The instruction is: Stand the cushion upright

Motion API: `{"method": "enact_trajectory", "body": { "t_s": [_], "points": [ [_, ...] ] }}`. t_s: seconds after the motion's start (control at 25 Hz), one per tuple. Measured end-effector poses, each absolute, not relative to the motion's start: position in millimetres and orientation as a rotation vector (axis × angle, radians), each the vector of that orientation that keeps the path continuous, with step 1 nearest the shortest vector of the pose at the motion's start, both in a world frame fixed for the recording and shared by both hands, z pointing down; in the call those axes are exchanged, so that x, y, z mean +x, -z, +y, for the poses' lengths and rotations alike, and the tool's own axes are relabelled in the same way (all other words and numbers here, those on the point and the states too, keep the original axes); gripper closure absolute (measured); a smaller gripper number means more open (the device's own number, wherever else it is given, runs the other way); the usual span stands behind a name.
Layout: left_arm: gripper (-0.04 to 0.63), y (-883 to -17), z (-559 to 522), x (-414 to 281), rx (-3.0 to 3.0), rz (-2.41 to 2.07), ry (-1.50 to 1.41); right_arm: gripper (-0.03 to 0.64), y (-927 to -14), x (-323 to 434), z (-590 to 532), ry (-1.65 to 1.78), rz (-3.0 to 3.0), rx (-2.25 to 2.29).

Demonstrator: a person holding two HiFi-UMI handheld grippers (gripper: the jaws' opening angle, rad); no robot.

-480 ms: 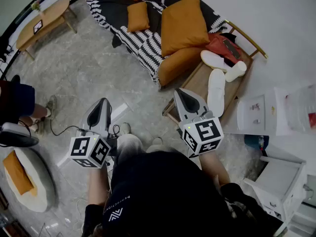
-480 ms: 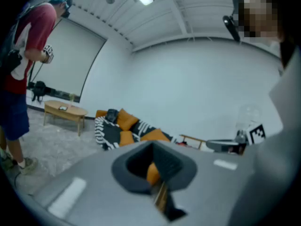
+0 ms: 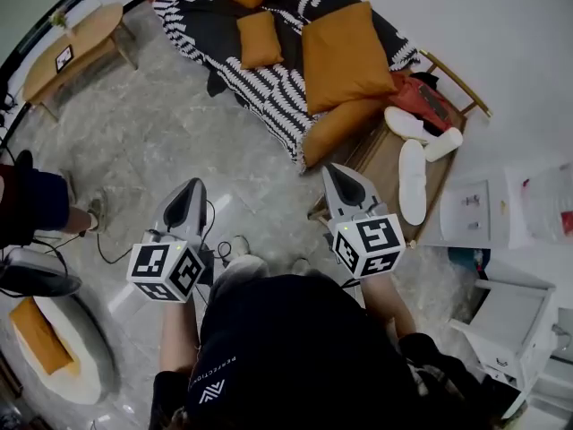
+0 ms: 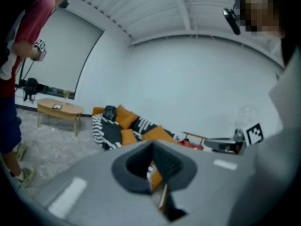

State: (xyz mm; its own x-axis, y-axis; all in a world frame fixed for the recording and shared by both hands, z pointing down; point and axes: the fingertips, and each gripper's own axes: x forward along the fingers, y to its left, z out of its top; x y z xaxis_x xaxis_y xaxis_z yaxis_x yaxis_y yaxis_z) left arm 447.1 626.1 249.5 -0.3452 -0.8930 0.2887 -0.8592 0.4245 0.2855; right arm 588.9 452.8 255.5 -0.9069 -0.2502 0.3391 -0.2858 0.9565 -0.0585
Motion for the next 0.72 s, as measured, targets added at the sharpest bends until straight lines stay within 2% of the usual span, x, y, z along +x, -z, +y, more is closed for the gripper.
{"method": "enact_trajectory", "body": {
  "t_s": [0.32, 0.72],
  "points": [
    [0.589, -261, 643, 379, 1.529, -2.228, 0.077, 0.623, -263, 521, 476, -0.142, -2.759, 0.467],
    [0.589, -265, 640, 343, 1.577, -2.19, 0.071, 0.621, -264, 487, 483, -0.191, -2.771, 0.531]
  ]
}}
